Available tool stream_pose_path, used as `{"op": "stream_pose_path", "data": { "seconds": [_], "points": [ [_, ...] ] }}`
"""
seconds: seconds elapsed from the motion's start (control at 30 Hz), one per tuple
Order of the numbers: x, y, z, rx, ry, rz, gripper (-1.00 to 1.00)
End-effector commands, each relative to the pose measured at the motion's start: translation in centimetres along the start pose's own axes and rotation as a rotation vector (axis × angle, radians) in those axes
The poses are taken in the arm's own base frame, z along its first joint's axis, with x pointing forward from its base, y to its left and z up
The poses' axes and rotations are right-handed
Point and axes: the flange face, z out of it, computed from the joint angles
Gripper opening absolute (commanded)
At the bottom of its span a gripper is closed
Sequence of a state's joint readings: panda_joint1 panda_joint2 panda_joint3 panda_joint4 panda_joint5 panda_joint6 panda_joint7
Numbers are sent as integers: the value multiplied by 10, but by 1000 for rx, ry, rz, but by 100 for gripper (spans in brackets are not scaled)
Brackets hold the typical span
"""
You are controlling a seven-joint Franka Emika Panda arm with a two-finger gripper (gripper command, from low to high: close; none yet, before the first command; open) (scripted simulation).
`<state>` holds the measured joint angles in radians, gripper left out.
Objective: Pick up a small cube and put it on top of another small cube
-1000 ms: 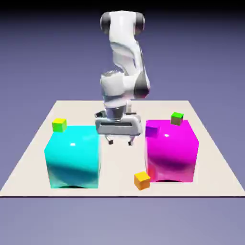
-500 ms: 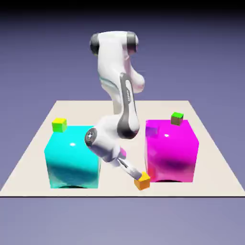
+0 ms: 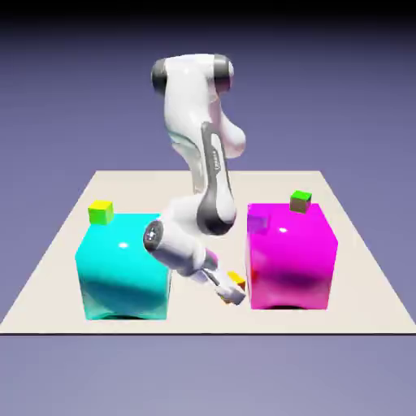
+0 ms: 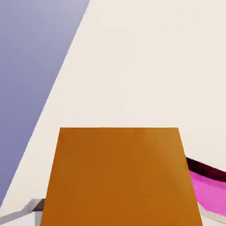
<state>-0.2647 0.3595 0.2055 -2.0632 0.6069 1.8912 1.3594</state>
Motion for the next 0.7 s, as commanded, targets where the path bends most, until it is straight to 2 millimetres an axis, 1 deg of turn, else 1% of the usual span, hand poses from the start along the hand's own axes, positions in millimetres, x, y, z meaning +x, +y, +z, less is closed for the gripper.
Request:
{"op": "stream_pose_path", "data": {
  "seconds": [0.0, 0.17, 0.33, 0.37, 0.43, 0.57, 0.6, 0.63, 0.67],
  "points": [
    [-14, 10, -10, -13, 11, -20, -100],
    [-77, 69, -55, -83, 70, -104, -100],
    [-130, 140, -88, -158, 154, -160, -100],
    [-126, 137, -85, -194, 137, -143, -100],
    [-125, 135, -84, -205, 131, -137, -100],
    [-110, 135, -31, -205, 130, -138, -100],
    [-107, 136, -21, -205, 131, -137, -100],
    [-107, 136, -21, -205, 131, -137, -100],
    [-107, 136, -21, -205, 131, -137, 100]
  ]
}}
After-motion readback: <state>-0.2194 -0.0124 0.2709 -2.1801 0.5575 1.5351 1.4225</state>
